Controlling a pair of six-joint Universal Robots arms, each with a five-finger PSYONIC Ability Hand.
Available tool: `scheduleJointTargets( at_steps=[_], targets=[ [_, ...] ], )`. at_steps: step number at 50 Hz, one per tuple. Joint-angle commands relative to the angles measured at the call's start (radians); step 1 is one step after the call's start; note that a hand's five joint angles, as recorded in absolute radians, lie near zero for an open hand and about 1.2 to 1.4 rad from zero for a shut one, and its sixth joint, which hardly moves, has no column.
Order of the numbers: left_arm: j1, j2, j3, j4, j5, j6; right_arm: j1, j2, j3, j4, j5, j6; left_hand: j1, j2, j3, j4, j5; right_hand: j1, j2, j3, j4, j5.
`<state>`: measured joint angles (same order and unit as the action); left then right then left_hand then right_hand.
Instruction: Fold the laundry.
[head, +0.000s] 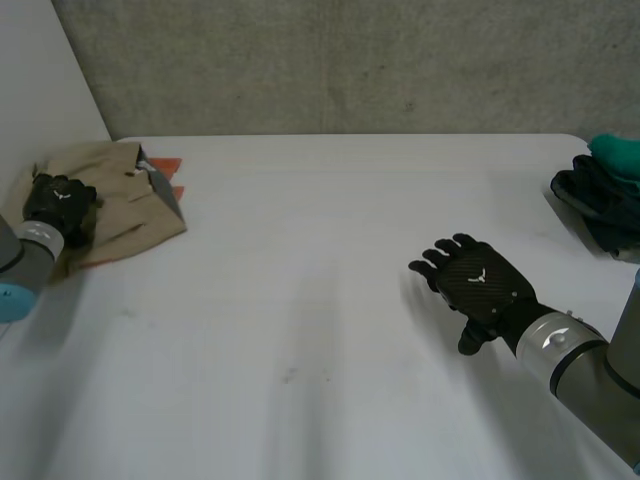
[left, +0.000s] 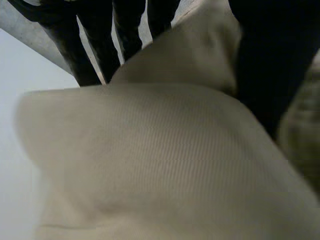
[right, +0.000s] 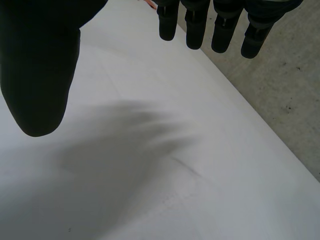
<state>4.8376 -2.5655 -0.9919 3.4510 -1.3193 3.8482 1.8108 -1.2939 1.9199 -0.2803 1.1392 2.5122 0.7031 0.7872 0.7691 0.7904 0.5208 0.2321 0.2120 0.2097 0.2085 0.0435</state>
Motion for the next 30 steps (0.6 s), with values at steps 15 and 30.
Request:
scheduleJointTargets(
  at_steps=[15, 30],
  targets=[
    [-0.527, 0.568, -0.350, 0.112, 0.095, -0.535, -0.062, -0.053, -0.012, -0.026, 0.077, 0.049, 0.693, 0.609, 0.627, 0.606, 0.701, -0.058, -0.037, -0.035, -0.034, -0.044],
    [-0.808, 0.249, -0.220, 0.083, 0.153, -0.354, -0.097, -0.068, -0.015, -0.033, 0.142, 0.099, -0.403, -0.487, -0.469, -0.490, -0.395, -0.058, -0.037, -0.035, -0.034, -0.044]
  ],
)
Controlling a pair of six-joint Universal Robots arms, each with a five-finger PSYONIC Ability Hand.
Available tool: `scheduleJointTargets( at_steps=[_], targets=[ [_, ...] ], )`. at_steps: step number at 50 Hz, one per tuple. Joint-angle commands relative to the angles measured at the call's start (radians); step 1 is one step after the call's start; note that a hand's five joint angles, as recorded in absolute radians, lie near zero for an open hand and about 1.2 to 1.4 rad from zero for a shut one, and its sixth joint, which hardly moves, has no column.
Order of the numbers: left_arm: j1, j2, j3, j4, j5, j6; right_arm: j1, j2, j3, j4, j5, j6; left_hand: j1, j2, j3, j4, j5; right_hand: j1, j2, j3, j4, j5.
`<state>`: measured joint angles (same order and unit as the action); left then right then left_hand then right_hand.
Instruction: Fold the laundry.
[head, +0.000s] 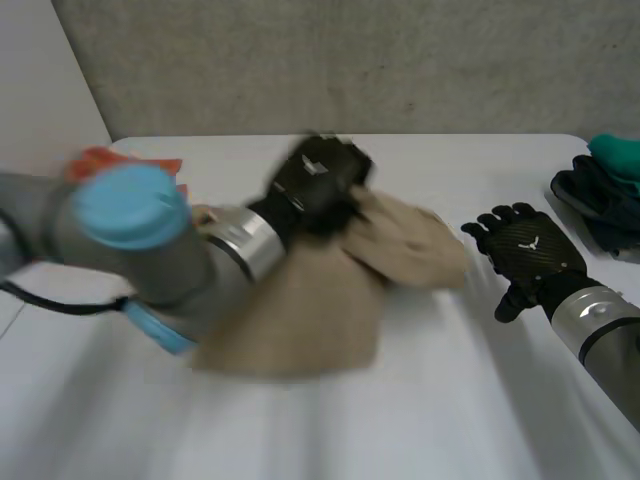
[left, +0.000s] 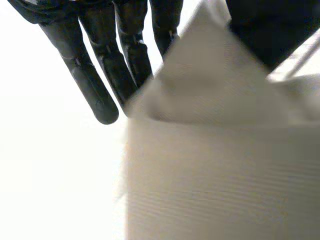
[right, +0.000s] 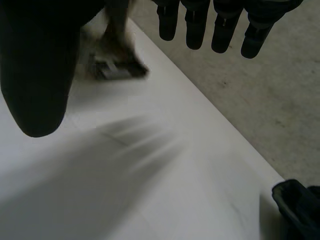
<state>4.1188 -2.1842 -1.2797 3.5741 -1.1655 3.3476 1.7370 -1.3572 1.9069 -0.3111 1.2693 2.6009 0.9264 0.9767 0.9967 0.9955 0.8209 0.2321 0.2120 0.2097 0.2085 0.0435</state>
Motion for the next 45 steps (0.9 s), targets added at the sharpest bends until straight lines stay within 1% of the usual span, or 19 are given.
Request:
scheduleJointTargets(
  at_steps=[1, 3, 7, 10, 12, 14, 15, 17, 18, 22, 24, 25, 28, 29, 34, 39, 43, 44, 45],
  targets=[
    [-0.103, -0.131, 0.068, -0.052, -0.002, 0.163, -0.028, -0.008, -0.003, -0.003, 0.013, 0.011, -0.677, -0.727, -0.747, -0.746, -0.746, -0.058, -0.037, -0.035, -0.034, -0.044],
    [-0.120, -0.128, 0.062, -0.073, -0.003, 0.183, -0.039, -0.019, -0.005, -0.005, 0.018, 0.018, -0.719, -0.769, -0.789, -0.788, -0.788, -0.058, -0.037, -0.035, -0.034, -0.044],
    [-0.126, -0.020, 0.013, -0.152, -0.037, 0.187, -0.056, -0.057, -0.044, 0.021, 0.025, 0.083, -0.731, -0.781, -0.801, -0.800, -0.800, -0.058, -0.037, -0.035, -0.034, -0.044],
    [-0.115, 0.092, -0.058, -0.216, -0.114, 0.184, -0.059, -0.077, -0.069, 0.067, 0.024, 0.123, -0.713, -0.763, -0.783, -0.782, -0.782, -0.058, -0.037, -0.035, -0.034, -0.044],
    [-0.106, 0.170, -0.119, -0.250, -0.195, 0.182, -0.062, -0.106, -0.103, 0.139, 0.013, 0.154, -0.710, -0.760, -0.780, -0.779, -0.779, -0.058, -0.037, -0.035, -0.034, -0.044],
    [-0.100, 0.213, -0.154, -0.262, -0.247, 0.179, -0.060, -0.117, -0.120, 0.191, 0.013, 0.159, -0.698, -0.749, -0.769, -0.767, -0.767, -0.058, -0.037, -0.035, -0.034, -0.044],
    [-0.100, 0.263, -0.193, -0.270, -0.310, 0.168, -0.059, -0.121, -0.138, 0.257, 0.013, 0.159, -0.695, -0.746, -0.766, -0.764, -0.764, -0.058, -0.037, -0.035, -0.034, -0.044],
    [-0.100, 0.313, -0.242, -0.273, -0.371, 0.150, -0.057, -0.122, -0.154, 0.329, 0.010, 0.159, -0.695, -0.746, -0.766, -0.764, -0.764, -0.058, -0.037, -0.035, -0.034, -0.044],
    [-0.100, 0.358, -0.294, -0.273, -0.429, 0.129, -0.056, -0.122, -0.160, 0.396, 0.004, 0.162, -0.689, -0.740, -0.760, -0.759, -0.759, -0.058, -0.037, -0.035, -0.034, -0.044],
    [-0.109, 0.454, -0.418, -0.273, -0.532, 0.073, -0.045, -0.115, -0.141, 0.463, -0.010, 0.169, -0.669, -0.719, -0.739, -0.738, -0.738, -0.058, -0.037, -0.035, -0.034, -0.044],
    [-0.114, 0.480, -0.453, -0.276, -0.548, 0.055, -0.042, -0.111, -0.123, 0.446, -0.018, 0.174, -0.634, -0.684, -0.704, -0.703, -0.703, -0.058, -0.037, -0.035, -0.034, -0.044],
    [-0.117, 0.504, -0.489, -0.279, -0.549, 0.035, -0.031, -0.106, -0.103, 0.419, -0.022, 0.191, -0.555, -0.605, -0.625, -0.624, -0.624, -0.058, -0.037, -0.035, -0.034, -0.044],
    [-0.127, 0.523, -0.536, -0.290, -0.549, -0.006, 0.004, -0.080, -0.080, 0.356, -0.022, 0.228, -0.455, -0.505, -0.525, -0.524, -0.524, -0.058, -0.037, -0.035, -0.034, -0.044],
    [-0.137, 0.521, -0.559, -0.307, -0.549, -0.043, 0.027, -0.050, -0.072, 0.312, -0.018, 0.249, -0.402, -0.453, -0.473, -0.471, -0.471, -0.058, -0.037, -0.035, -0.034, -0.044],
    [-0.163, 0.502, -0.589, -0.363, -0.543, -0.145, 0.055, 0.030, -0.065, 0.247, -0.021, 0.271, -0.416, -0.467, -0.487, -0.485, -0.485, 0.038, 0.058, 0.060, 0.061, 0.052],
    [-0.180, 0.385, -0.586, -0.364, -0.539, -0.208, 0.084, 0.087, -0.065, 0.236, -0.019, 0.266, -0.504, -0.555, -0.574, -0.573, -0.573, 0.178, 0.199, 0.201, 0.202, 0.192],
    [-0.199, 0.313, -0.563, -0.341, -0.531, -0.209, 0.104, 0.104, -0.063, 0.195, -0.013, 0.260, -0.560, -0.611, -0.630, -0.629, -0.629, 0.554, 0.574, 0.576, 0.577, 0.568],
    [-0.206, 0.291, -0.552, -0.316, -0.530, -0.209, 0.104, 0.106, -0.059, 0.173, -0.011, 0.260, -0.557, -0.608, -0.628, -0.626, -0.626, 0.738, 0.758, 0.760, 0.761, 0.752],
    [-0.209, 0.281, -0.547, -0.304, -0.530, -0.209, 0.104, 0.106, -0.055, 0.164, -0.011, 0.260, -0.557, -0.608, -0.628, -0.626, -0.626, 0.830, 0.850, 0.852, 0.853, 0.844]
  ],
)
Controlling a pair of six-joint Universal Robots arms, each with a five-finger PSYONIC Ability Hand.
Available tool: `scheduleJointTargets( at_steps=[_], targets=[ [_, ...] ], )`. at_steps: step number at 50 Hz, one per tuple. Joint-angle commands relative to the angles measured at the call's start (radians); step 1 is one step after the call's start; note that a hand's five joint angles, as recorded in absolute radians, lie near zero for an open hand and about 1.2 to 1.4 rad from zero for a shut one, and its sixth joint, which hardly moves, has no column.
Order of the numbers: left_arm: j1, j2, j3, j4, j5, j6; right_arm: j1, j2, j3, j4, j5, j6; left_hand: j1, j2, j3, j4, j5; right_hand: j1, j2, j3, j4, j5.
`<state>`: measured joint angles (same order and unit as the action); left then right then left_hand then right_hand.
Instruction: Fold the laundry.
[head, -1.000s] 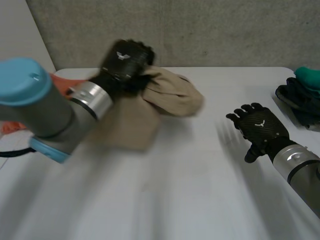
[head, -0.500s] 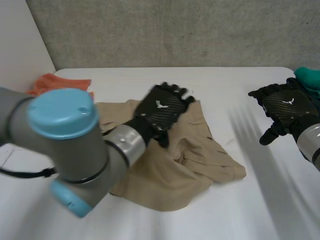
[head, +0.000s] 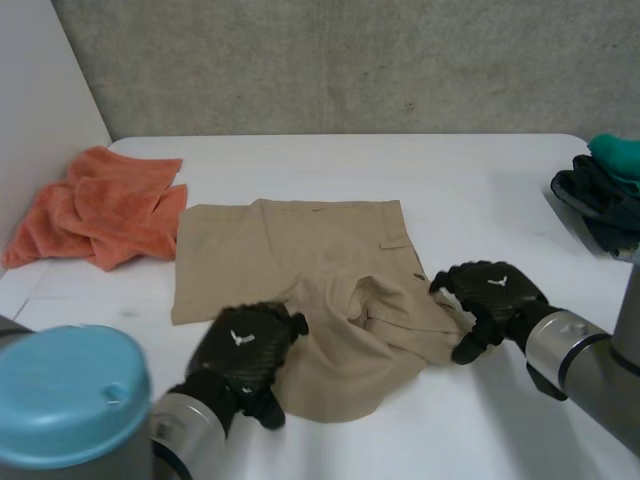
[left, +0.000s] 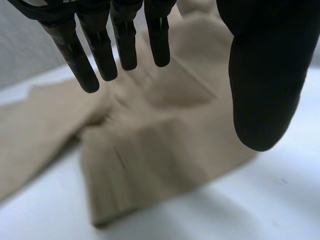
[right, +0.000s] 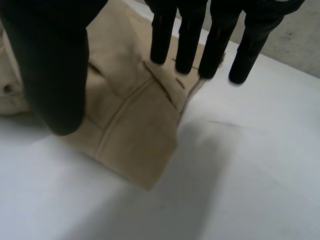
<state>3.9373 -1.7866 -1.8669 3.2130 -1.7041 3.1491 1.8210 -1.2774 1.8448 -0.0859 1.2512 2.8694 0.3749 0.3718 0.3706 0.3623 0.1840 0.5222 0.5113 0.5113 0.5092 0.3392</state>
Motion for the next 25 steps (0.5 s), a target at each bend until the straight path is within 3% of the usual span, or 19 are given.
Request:
scheduleJointTargets(
  at_steps=[1, 3, 10, 13, 14, 17, 20, 25],
  targets=[
    [-0.032, -0.131, 0.046, 0.074, 0.009, -0.011, 0.020, 0.026, 0.011, -0.069, 0.010, -0.010, -0.003, 0.000, 0.001, 0.010, 0.013, 0.628, 0.639, 0.638, 0.641, 0.636],
    [-0.042, -0.169, 0.058, 0.111, 0.009, -0.006, 0.017, 0.024, 0.019, -0.087, 0.014, -0.013, 0.003, 0.006, 0.007, 0.016, 0.019, 0.872, 0.883, 0.883, 0.885, 0.881],
    [-0.084, -0.289, 0.143, 0.189, 0.001, 0.000, 0.015, 0.024, 0.022, -0.095, 0.022, -0.013, 0.123, 0.126, 0.127, 0.136, 0.139, 0.874, 0.885, 0.885, 0.887, 0.882],
    [-0.098, -0.335, 0.186, 0.200, -0.002, 0.005, 0.015, 0.020, 0.017, -0.095, 0.025, -0.016, 0.425, 0.428, 0.429, 0.437, 0.441, 0.874, 0.885, 0.885, 0.887, 0.882],
    [-0.098, -0.349, 0.199, 0.203, -0.002, 0.006, 0.014, 0.013, 0.014, -0.095, 0.028, -0.016, 0.641, 0.644, 0.645, 0.653, 0.657, 0.874, 0.885, 0.885, 0.887, 0.882],
    [-0.098, -0.355, 0.212, 0.212, -0.003, 0.008, 0.012, 0.001, 0.005, -0.094, 0.039, -0.018, 0.997, 1.000, 1.001, 1.010, 1.013, 0.874, 0.885, 0.885, 0.887, 0.882],
    [-0.096, -0.343, 0.216, 0.218, -0.005, 0.008, 0.011, -0.033, -0.015, -0.084, 0.060, -0.036, 1.021, 1.024, 1.026, 1.034, 1.038, 0.874, 0.885, 0.885, 0.887, 0.882],
    [-0.069, -0.168, 0.200, 0.200, -0.008, 0.009, 0.011, -0.132, -0.059, -0.046, 0.079, -0.183, 1.021, 1.024, 1.026, 1.034, 1.038, 0.874, 0.885, 0.885, 0.887, 0.882]
  ],
)
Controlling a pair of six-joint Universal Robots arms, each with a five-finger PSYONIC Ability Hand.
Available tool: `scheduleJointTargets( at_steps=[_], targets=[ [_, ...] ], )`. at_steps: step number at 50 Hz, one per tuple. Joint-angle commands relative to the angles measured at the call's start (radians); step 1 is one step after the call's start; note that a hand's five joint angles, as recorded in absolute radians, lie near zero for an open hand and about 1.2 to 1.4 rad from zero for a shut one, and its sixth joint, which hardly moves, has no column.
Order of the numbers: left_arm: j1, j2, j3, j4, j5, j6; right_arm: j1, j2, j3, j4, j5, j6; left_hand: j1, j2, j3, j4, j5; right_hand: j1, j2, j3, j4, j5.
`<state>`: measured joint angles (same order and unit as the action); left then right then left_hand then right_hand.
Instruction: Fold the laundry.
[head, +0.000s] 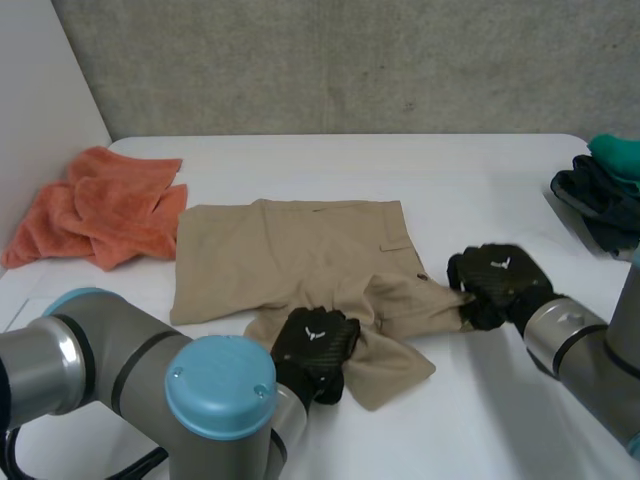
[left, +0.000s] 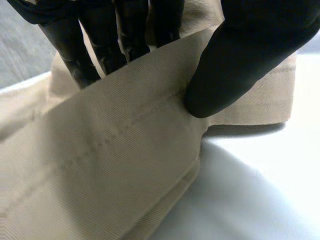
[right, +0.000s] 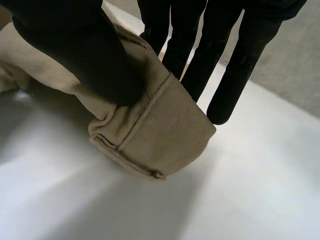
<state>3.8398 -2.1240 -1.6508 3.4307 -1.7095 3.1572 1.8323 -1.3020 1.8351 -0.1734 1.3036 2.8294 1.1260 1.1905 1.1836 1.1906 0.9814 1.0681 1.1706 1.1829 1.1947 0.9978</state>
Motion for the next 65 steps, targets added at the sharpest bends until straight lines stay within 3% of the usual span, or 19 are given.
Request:
scheduleJointTargets(
  at_steps=[1, 8, 15, 22, 28, 31, 36, 46, 49, 53, 58, 65],
  targets=[
    [0.035, 0.199, -0.026, -0.025, -0.001, 0.001, -0.001, -0.128, -0.056, 0.055, 0.026, -0.172, 0.270, 0.206, 0.213, 0.206, 0.240, 0.328, 0.226, 0.213, 0.202, 0.224],
    [0.116, 0.461, -0.064, -0.108, 0.025, -0.003, 0.008, -0.255, -0.186, 0.219, 0.045, -0.349, 0.270, 0.206, 0.213, 0.206, 0.240, 0.328, 0.226, 0.213, 0.202, 0.224],
    [0.236, 0.477, -0.067, -0.153, 0.111, 0.000, 0.041, -0.198, -0.287, 0.330, 0.043, -0.360, 0.270, 0.206, 0.213, 0.206, 0.240, 0.328, 0.226, 0.213, 0.202, 0.224],
    [0.380, 0.176, 0.041, -0.148, 0.174, 0.015, 0.192, 0.090, -0.436, 0.321, 0.097, -0.355, 0.270, 0.206, 0.213, 0.206, 0.240, 0.328, 0.226, 0.213, 0.202, 0.224],
    [0.435, -0.062, 0.242, -0.153, 0.177, 0.142, 0.236, 0.288, -0.551, 0.278, 0.259, -0.355, 0.204, 0.139, 0.146, 0.139, 0.174, 0.328, 0.226, 0.213, 0.202, 0.224],
    [0.438, -0.071, 0.279, -0.153, 0.174, 0.216, 0.246, 0.303, -0.563, 0.224, 0.307, -0.349, -0.262, -0.326, -0.319, -0.326, -0.292, 0.328, 0.226, 0.213, 0.202, 0.224],
    [0.429, 0.043, 0.238, -0.157, 0.171, 0.245, 0.252, 0.291, -0.548, 0.189, 0.325, -0.341, -0.615, -0.680, -0.673, -0.680, -0.645, 0.328, 0.226, 0.213, 0.202, 0.224],
    [0.402, 0.459, -0.111, -0.145, 0.179, 0.245, 0.246, 0.263, -0.496, 0.187, 0.322, -0.283, -0.707, -0.771, -0.765, -0.772, -0.737, 0.328, 0.226, 0.213, 0.202, 0.224],
    [0.380, 0.502, -0.155, -0.146, 0.179, 0.244, 0.243, 0.262, -0.488, 0.186, 0.322, -0.277, -0.716, -0.780, -0.773, -0.780, -0.746, 0.328, 0.226, 0.213, 0.202, 0.224],
    [0.342, 0.489, -0.196, -0.156, 0.172, 0.242, 0.239, 0.262, -0.481, 0.186, 0.324, -0.257, -0.733, -0.798, -0.791, -0.798, -0.763, 0.328, 0.226, 0.213, 0.202, 0.224],
    [0.229, 0.385, -0.196, -0.148, 0.166, 0.247, 0.239, 0.263, -0.474, 0.186, 0.325, -0.248, -0.754, -0.818, -0.812, -0.819, -0.784, 0.328, 0.226, 0.213, 0.202, 0.224],
    [0.199, 0.225, -0.162, -0.121, 0.104, 0.245, 0.239, 0.265, -0.458, 0.172, 0.325, -0.248, -0.733, -0.798, -0.791, -0.798, -0.763, 0.328, 0.226, 0.213, 0.202, 0.224]
  ],
)
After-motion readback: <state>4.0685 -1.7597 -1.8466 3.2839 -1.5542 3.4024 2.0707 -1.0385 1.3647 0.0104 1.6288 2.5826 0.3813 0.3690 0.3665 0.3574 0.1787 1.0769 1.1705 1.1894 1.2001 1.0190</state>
